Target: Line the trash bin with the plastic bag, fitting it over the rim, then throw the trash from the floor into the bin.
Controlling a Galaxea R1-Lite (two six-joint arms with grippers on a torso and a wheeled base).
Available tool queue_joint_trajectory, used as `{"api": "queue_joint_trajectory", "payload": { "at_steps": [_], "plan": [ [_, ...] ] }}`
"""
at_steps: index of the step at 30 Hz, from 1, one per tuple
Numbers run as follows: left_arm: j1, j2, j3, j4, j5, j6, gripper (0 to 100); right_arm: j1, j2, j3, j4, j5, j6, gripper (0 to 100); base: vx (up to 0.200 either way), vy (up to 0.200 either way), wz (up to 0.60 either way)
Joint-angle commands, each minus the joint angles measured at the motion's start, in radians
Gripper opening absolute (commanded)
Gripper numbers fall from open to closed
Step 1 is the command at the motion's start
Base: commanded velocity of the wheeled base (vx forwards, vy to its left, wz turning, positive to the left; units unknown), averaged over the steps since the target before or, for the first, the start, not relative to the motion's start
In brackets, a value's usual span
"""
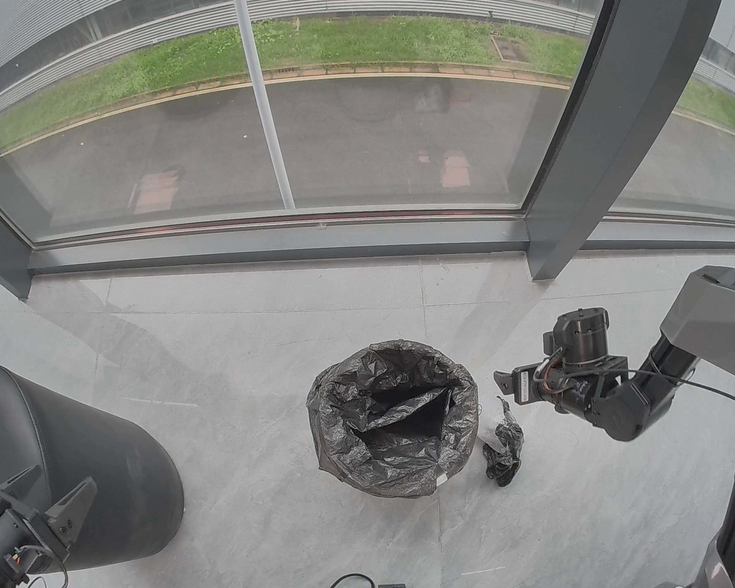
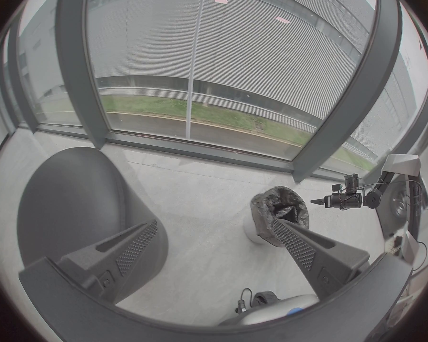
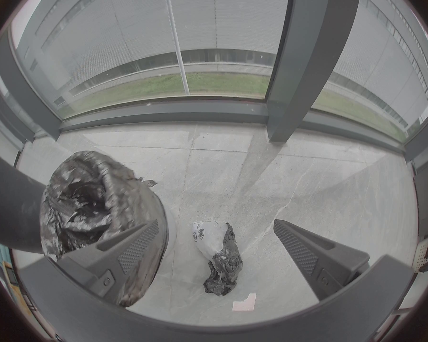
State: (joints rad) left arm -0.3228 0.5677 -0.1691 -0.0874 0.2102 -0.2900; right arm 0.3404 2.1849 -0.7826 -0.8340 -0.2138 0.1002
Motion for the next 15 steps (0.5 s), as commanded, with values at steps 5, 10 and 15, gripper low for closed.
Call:
{"api": "queue_joint_trajectory", "payload": {
  "at_steps": [5, 10, 15],
  "plan": [
    [0.363, -0.491, 0.000, 0.278, 0.014, 0.157, 100, -0.083, 0.181, -0.437, 0.354, 0.062, 0.081, 100, 0.000, 0.000, 0.00],
    [0.361, -0.492, 0.020, 0.278, 0.011, 0.106, 100, -0.080, 0.213, -0.437, 0.354, 0.087, 0.044, 100, 0.000, 0.000, 0.00],
    [0.361, -0.492, 0.073, 0.255, 0.008, 0.112, 100, -0.087, 0.280, -0.455, 0.334, 0.102, -0.004, 100, 0.000, 0.000, 0.00]
  ]
}}
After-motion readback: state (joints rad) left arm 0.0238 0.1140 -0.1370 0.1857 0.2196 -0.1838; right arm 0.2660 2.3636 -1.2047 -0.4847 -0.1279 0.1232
